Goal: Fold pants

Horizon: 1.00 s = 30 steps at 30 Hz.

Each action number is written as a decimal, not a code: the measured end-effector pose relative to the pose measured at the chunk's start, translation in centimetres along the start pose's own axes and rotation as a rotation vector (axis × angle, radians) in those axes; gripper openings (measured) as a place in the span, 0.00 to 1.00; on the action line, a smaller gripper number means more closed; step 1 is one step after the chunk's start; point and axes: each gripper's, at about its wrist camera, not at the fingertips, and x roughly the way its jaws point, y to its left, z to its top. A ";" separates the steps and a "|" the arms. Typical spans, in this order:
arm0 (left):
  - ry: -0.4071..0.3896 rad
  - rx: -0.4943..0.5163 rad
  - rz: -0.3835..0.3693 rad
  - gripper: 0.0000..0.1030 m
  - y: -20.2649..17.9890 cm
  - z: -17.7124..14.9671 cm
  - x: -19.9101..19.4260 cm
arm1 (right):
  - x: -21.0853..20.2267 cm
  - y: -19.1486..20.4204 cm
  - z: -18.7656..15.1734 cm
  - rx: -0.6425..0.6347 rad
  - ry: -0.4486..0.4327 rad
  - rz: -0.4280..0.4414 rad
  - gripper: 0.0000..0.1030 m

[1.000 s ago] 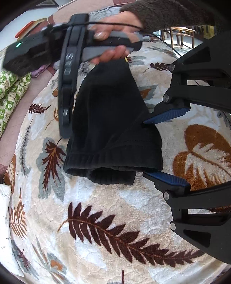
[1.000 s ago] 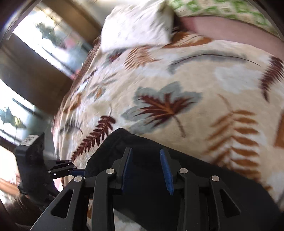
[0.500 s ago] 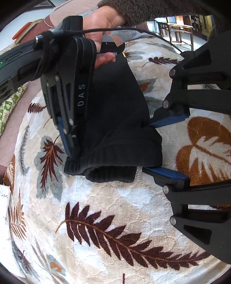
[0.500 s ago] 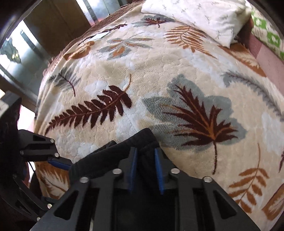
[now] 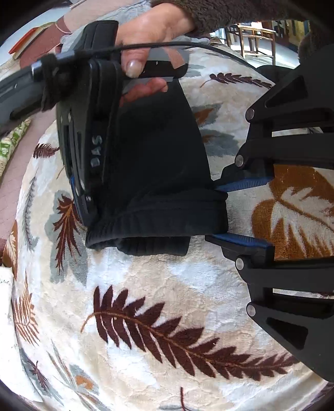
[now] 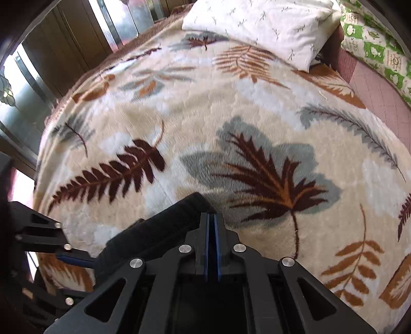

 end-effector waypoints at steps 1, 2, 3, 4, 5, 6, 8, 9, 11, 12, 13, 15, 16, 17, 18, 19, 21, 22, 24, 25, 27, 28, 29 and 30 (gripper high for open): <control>-0.004 -0.007 -0.007 0.28 0.0 -0.3 -0.5 | -0.5 -0.1 0.0 0.022 -0.009 -0.002 0.09; -0.011 -0.006 0.007 0.28 -0.3 -0.6 -1.1 | -1.2 -0.3 -0.1 0.046 -0.026 0.008 0.09; -0.030 -0.005 0.040 0.28 -0.5 -1.0 -1.8 | -2.3 -0.6 -0.2 0.072 -0.051 0.013 0.10; -0.051 0.003 0.079 0.28 -0.8 -1.6 -2.4 | -3.6 -1.0 -0.5 0.103 -0.080 0.022 0.11; -0.057 0.021 0.148 0.28 -1.4 -2.2 -3.0 | -4.9 -1.3 -0.9 0.131 -0.103 0.034 0.17; -0.058 0.033 0.205 0.28 -1.9 -2.8 -3.4 | -6.4 -1.6 -1.5 0.161 -0.130 0.044 0.21; -0.062 0.029 0.218 0.28 -2.8 -3.5 -4.1 | -9.6 -2.3 -3.2 0.213 -0.177 0.045 0.25; -0.058 0.023 0.193 0.28 -3.4 -3.9 -4.3 | -11.2 -2.6 -4.3 0.237 -0.196 0.044 0.26; -0.048 0.008 0.129 0.29 -4.9 -4.5 -4.6 | -14.2 -3.4 -7.1 0.286 -0.228 0.029 0.28; -0.043 0.015 0.089 0.32 -6.4 -4.8 -4.5 | -15.9 -4.0 -9.2 0.321 -0.244 0.020 0.29; -0.038 0.023 0.063 0.42 -7.9 -4.9 -4.2 | -17.0 -4.6 -10.8 0.354 -0.251 0.013 0.30; -0.039 0.043 0.026 0.55 -11.0 -5.0 -3.4 | -19.7 -6.1 -14.9 0.434 -0.271 -0.020 0.32; -0.034 0.055 0.005 0.58 -13.0 -4.9 -2.8 | -21.2 -7.0 -17.4 0.478 -0.284 -0.031 0.33; -0.022 0.066 -0.021 0.58 -14.8 -4.7 -2.1 | -22.6 -7.9 -19.7 0.518 -0.300 -0.049 0.33; -0.003 0.071 -0.048 0.58 -16.5 -4.2 -1.5 | -24.4 -9.1 -22.7 0.574 -0.324 -0.077 0.34; 0.017 0.070 -0.071 0.58 -17.8 -3.8 -0.8 | -25.7 -10.1 -25.0 0.619 -0.342 -0.096 0.35; 0.061 0.059 -0.124 0.58 -20.9 -3.2 1.0 | -28.6 -12.4 -30.6 0.741 -0.388 -0.140 0.45; 0.078 0.051 -0.142 0.58 -22.6 -2.8 2.0 | -29.7 -13.4 -33.0 0.791 -0.403 -0.157 0.47; 0.101 0.028 -0.157 0.58 -25.6 -2.3 3.8 | -31.4 -15.5 -38.0 0.902 -0.431 -0.184 0.50; 0.108 0.013 -0.164 0.58 -26.8 -2.1 4.6 | -31.7 -16.3 -39.8 0.943 -0.438 -0.190 0.50; 0.120 -0.023 -0.175 0.58 -29.0 -1.7 6.4 | -31.9 -18.1 -43.6 1.036 -0.452 -0.186 0.50; 0.126 -0.043 -0.185 0.58 -30.1 -1.5 7.2 | -31.7 -18.9 -44.8 1.070 -0.456 -0.177 0.50; 0.132 -0.056 -0.194 0.58 -30.9 -1.5 7.7 | -31.3 -19.7 -46.0 1.105 -0.463 -0.163 0.50; 0.136 -0.066 -0.197 0.58 -31.7 -1.4 8.4 | -30.7 -20.6 -47.0 1.143 -0.471 -0.139 0.50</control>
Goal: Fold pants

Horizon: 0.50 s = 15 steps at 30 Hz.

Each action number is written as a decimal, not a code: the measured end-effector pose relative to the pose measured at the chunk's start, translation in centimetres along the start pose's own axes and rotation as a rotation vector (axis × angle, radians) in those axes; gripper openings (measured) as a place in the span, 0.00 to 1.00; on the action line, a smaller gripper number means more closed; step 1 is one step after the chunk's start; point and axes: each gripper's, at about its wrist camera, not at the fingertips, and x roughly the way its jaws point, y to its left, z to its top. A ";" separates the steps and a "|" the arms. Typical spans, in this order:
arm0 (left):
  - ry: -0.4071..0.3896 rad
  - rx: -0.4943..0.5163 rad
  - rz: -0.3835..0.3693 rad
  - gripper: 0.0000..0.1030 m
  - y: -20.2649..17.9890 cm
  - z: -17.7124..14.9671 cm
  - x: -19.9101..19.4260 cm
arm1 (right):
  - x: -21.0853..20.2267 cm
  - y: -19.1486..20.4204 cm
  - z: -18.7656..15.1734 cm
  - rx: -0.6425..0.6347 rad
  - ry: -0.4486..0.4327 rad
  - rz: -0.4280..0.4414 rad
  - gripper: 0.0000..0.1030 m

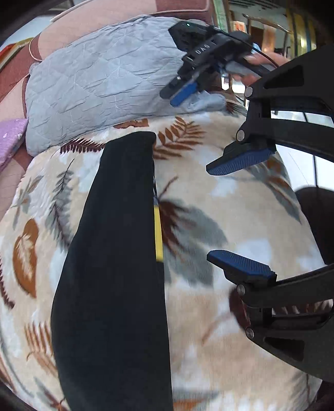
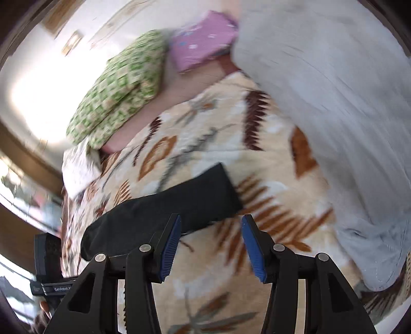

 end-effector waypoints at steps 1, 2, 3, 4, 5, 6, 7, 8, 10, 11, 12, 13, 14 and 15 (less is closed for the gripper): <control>0.004 -0.013 -0.005 0.58 -0.5 0.2 0.7 | 0.4 -0.9 0.0 0.027 0.003 0.013 0.50; 0.002 -0.034 -0.019 0.58 -1.1 0.5 1.6 | 1.1 -1.5 0.0 0.052 0.008 0.026 0.50; 0.000 -0.058 -0.028 0.58 -1.4 0.7 2.3 | 1.9 -2.2 0.2 0.075 0.014 0.046 0.50; -0.004 -0.092 -0.043 0.58 -1.5 1.0 2.8 | 2.1 -2.6 0.1 0.087 0.015 0.059 0.50; -0.009 -0.134 -0.065 0.58 -1.5 1.4 3.4 | 2.8 -2.9 0.3 0.098 0.018 0.072 0.50; -0.012 -0.184 -0.088 0.58 -1.3 1.8 3.9 | 3.3 -3.0 0.4 0.105 0.022 0.078 0.50; -0.012 -0.232 -0.110 0.58 -1.1 2.1 4.4 | 3.8 -3.3 0.5 0.114 0.026 0.085 0.50; -0.011 -0.270 -0.124 0.58 -1.1 2.4 5.0 | 4.2 -3.5 0.6 0.118 0.030 0.094 0.50; -0.012 -0.334 -0.143 0.58 -0.9 2.8 5.9 | 4.9 -3.7 0.9 0.118 0.035 0.107 0.50; -0.016 -0.355 -0.150 0.58 -0.9 2.9 6.2 | 5.2 -3.8 1.0 0.116 0.037 0.113 0.50; -0.024 -0.379 -0.159 0.58 -1.0 3.0 6.5 | 5.3 -3.8 1.2 0.114 0.039 0.121 0.50; -0.034 -0.399 -0.164 0.58 -1.1 3.1 6.7 | 5.5 -3.8 1.4 0.111 0.040 0.128 0.50; -0.042 -0.410 -0.168 0.58 -1.2 3.2 6.9 | 5.6 -3.8 1.5 0.108 0.041 0.131 0.50; -0.052 -0.419 -0.169 0.58 -1.4 3.4 7.1 | 5.7 -3.8 1.7 0.104 0.042 0.133 0.50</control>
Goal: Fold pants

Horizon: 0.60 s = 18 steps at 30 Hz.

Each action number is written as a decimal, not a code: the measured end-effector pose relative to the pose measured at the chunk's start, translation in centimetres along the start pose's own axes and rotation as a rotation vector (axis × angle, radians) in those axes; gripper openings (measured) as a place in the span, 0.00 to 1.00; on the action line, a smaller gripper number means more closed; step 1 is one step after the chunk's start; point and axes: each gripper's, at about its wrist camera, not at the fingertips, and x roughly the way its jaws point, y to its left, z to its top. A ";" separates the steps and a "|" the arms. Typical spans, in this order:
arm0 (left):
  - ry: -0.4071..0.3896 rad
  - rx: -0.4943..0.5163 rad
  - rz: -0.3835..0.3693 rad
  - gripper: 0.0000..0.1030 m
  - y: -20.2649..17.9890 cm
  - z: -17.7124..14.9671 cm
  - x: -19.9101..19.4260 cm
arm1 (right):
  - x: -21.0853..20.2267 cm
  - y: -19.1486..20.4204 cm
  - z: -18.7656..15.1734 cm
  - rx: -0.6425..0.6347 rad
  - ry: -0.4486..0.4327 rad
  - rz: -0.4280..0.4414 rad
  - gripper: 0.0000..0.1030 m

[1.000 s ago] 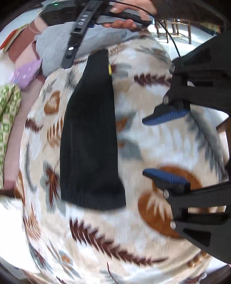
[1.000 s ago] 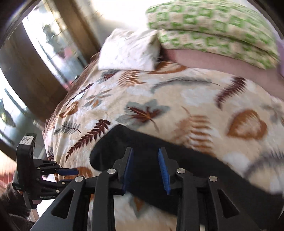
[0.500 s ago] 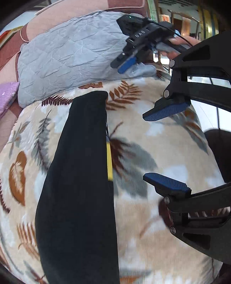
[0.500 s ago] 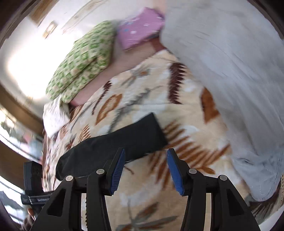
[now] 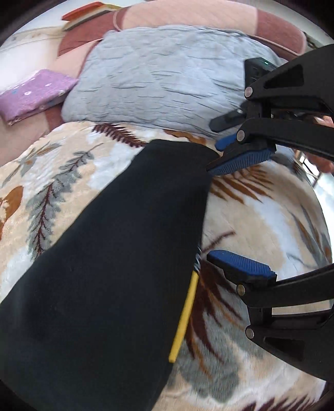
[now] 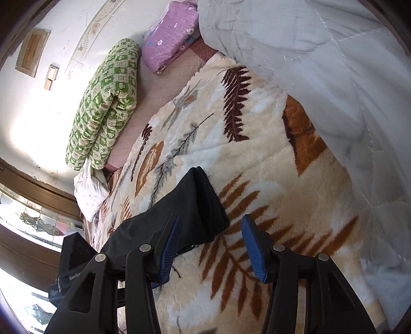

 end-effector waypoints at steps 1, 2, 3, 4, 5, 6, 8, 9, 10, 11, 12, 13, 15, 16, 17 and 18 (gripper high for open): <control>-0.004 -0.002 -0.001 0.58 -0.3 0.1 0.3 | 0.0 -0.1 0.1 -0.001 0.000 0.001 0.50; -0.006 -0.006 0.000 0.58 -0.5 0.1 0.7 | 0.1 -0.2 0.3 0.001 0.001 0.004 0.50; -0.007 -0.018 -0.003 0.58 -0.7 0.2 1.0 | 0.3 -0.3 0.5 0.006 0.003 0.008 0.51; -0.009 -0.026 -0.001 0.58 -1.0 0.2 1.4 | 0.5 -0.5 0.7 0.015 0.006 0.012 0.51; -0.015 -0.029 0.003 0.58 -1.0 0.2 1.4 | 0.7 -0.6 0.9 0.024 0.009 0.017 0.51; -0.020 -0.027 0.007 0.57 -1.2 0.3 1.5 | 1.0 -0.7 1.1 0.031 0.015 0.025 0.51; -0.027 -0.020 0.013 0.57 -1.4 0.6 1.9 | 1.5 -0.8 1.3 0.031 0.025 0.023 0.51; -0.030 -0.021 0.016 0.56 -1.4 0.7 1.9 | 1.8 -0.8 1.5 0.029 0.028 0.020 0.51; -0.031 -0.026 0.016 0.52 -1.3 0.9 2.0 | 2.0 -0.7 1.6 0.027 0.030 0.019 0.51; -0.031 -0.027 0.014 0.44 -1.3 1.1 2.1 | 2.2 -0.7 1.7 0.028 0.030 0.019 0.51; -0.026 -0.026 0.014 0.39 -1.4 1.3 2.2 | 2.3 -0.8 1.9 0.032 0.030 0.025 0.51; -0.017 -0.025 0.006 0.28 -1.4 1.5 2.3 | 2.3 -0.8 1.9 0.035 0.029 0.029 0.51; 0.013 -0.028 -0.021 0.17 -1.3 1.8 2.7 | 2.5 -0.9 2.1 0.038 0.028 0.034 0.51; 0.014 -0.020 -0.021 0.17 -1.3 1.9 2.8 | 2.5 -0.9 2.1 0.039 0.029 0.037 0.51; 0.015 -0.016 -0.024 0.17 -1.3 1.8 2.7 | 2.6 -0.9 2.2 0.040 0.030 0.040 0.51; 0.018 -0.018 -0.031 0.17 -1.3 1.8 2.7 | 2.8 -1.0 2.2 0.043 0.036 0.045 0.52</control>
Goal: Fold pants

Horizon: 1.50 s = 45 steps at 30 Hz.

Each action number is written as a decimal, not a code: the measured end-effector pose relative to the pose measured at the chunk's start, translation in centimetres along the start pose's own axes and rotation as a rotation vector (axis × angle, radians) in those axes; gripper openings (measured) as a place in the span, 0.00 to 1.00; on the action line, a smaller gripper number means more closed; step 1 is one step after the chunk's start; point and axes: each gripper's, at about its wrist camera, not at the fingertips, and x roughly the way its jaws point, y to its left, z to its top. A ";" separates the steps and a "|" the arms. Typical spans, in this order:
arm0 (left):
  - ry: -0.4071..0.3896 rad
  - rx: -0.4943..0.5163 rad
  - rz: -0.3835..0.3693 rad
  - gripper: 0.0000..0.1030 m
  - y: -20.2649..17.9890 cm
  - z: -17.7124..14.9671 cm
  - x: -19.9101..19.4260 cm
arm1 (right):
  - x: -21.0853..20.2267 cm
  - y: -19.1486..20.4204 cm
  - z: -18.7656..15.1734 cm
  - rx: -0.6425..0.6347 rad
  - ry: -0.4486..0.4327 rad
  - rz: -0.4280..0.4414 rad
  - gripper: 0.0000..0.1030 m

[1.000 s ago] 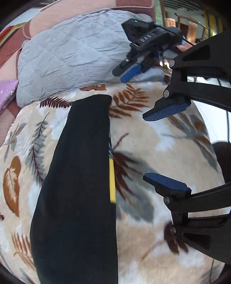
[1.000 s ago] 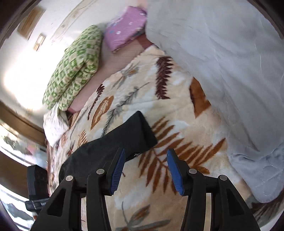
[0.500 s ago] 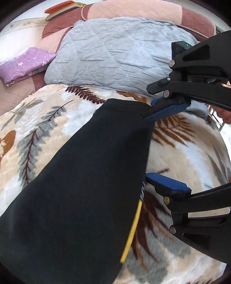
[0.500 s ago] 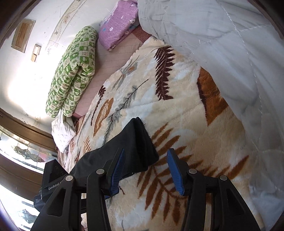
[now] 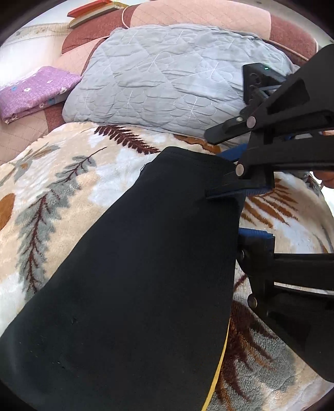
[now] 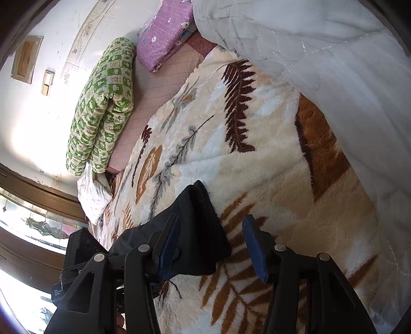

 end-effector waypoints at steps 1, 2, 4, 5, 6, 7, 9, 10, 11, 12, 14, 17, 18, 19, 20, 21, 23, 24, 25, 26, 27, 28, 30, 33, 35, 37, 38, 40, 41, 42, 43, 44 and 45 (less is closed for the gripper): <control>0.003 -0.003 -0.007 0.17 0.0 0.0 0.0 | 0.2 0.0 0.1 0.005 0.004 0.002 0.52; 0.005 -0.002 -0.011 0.17 0.0 0.0 -0.1 | 0.5 -0.1 0.2 0.011 0.012 0.003 0.54; 0.008 0.000 -0.015 0.17 0.0 0.1 -0.1 | 1.3 -0.2 0.5 0.023 0.030 0.003 0.54; 0.009 -0.001 -0.017 0.17 0.1 0.1 -0.1 | 1.7 -0.2 0.6 0.027 0.038 0.002 0.54; 0.012 -0.004 -0.020 0.17 0.1 0.1 -0.1 | 2.2 -0.2 0.8 0.031 0.043 -0.001 0.54; 0.014 -0.005 -0.021 0.17 0.1 0.1 -0.1 | 2.6 -0.2 1.1 0.038 0.048 0.008 0.55; 0.020 -0.004 -0.024 0.17 0.2 0.2 0.0 | 3.4 -0.3 1.7 0.066 0.065 0.045 0.58; 0.023 -0.006 -0.025 0.17 0.3 0.2 0.0 | 3.8 -0.2 1.9 0.072 0.077 0.065 0.59; 0.029 -0.011 -0.029 0.17 0.5 0.2 0.1 | 4.2 -0.1 2.2 0.075 0.091 0.078 0.59; 0.037 -0.016 -0.033 0.17 0.6 0.3 0.1 | 4.7 0.1 2.5 0.073 0.114 0.089 0.59; 0.046 -0.024 -0.041 0.17 0.9 0.4 0.2 | 6.0 0.4 2.9 0.066 0.200 0.131 0.59; 0.056 -0.024 -0.050 0.17 1.1 0.6 0.2 | 6.6 0.4 3.4 0.066 0.262 0.148 0.57; 0.058 -0.024 -0.051 0.17 1.1 0.6 0.2 | 6.5 0.0 3.6 0.082 0.277 0.152 0.53; 0.058 -0.024 -0.051 0.17 1.0 0.6 0.3 | 6.4 -0.3 3.6 0.099 0.285 0.159 0.51; 0.058 -0.021 -0.049 0.17 1.0 0.6 0.4 | 6.4 -0.7 3.5 0.109 0.294 0.163 0.47; 0.058 -0.020 -0.049 0.17 1.0 0.6 0.5 | 6.5 -0.9 3.4 0.110 0.303 0.154 0.40; 0.058 -0.017 -0.051 0.17 0.9 0.7 0.5 | 6.6 -1.0 3.5 0.101 0.305 0.132 0.30; 0.059 -0.015 -0.048 0.17 0.8 0.8 0.6 | 6.5 -0.8 3.5 0.087 0.299 0.112 0.18; 0.059 -0.009 -0.044 0.17 0.6 0.8 0.6 | 6.4 -0.6 3.5 0.070 0.293 0.105 0.16; 0.054 0.005 -0.037 0.17 0.4 0.8 0.5 | 6.1 -0.4 3.5 0.054 0.283 0.100 0.15; 0.047 0.021 -0.031 0.16 0.1 0.7 0.4 | 5.8 0.0 3.5 0.042 0.272 0.090 0.14; 0.041 0.033 -0.029 0.16 -0.3 0.7 0.4 | 5.6 0.4 3.6 0.031 0.266 0.088 0.13; 0.038 0.041 -0.035 0.15 -0.7 0.6 0.1 | 4.8 1.8 3.5 -0.010 0.246 0.071 0.12; 0.036 0.041 -0.057 0.15 -0.9 0.5 -0.8 | 3.7 3.6 3.5 -0.056 0.224 0.042 0.12; 0.033 0.038 -0.073 0.15 -0.9 0.6 -1.4 | 3.1 4.8 3.4 -0.083 0.212 0.025 0.12; 0.024 0.040 -0.088 0.15 -1.0 0.7 -2.3 | 2.5 5.8 3.3 -0.101 0.202 0.014 0.12; 0.020 0.040 -0.091 0.15 -1.0 0.7 -2.6 | 2.3 6.3 3.3 -0.108 0.197 0.011 0.12; 0.010 0.034 -0.105 0.15 -0.8 1.0 -3.5 | 2.0 7.4 3.1 -0.122 0.189 -0.003 0.12; 0.006 0.030 -0.109 0.15 -0.8 1.0 -3.8 | 2.0 7.8 3.0 -0.125 0.187 -0.008 0.12; 0.000 0.024 -0.114 0.15 -0.6 1.2 -4.1 | 1.9 8.3 2.9 -0.128 0.186 -0.012 0.12; -0.005 0.020 -0.119 0.15 -0.5 1.4 -4.4 | 1.9 8.8 2.8 -0.133 0.184 -0.016 0.12; -0.008 0.015 -0.122 0.15 -0.2 1.3 -4.7 | 1.9 9.3 2.7 -0.138 0.181 -0.023 0.12; -0.010 0.009 -0.131 0.15 0.0 1.3 -4.9 | 1.9 9.8 2.6 -0.140 0.179 -0.026 0.12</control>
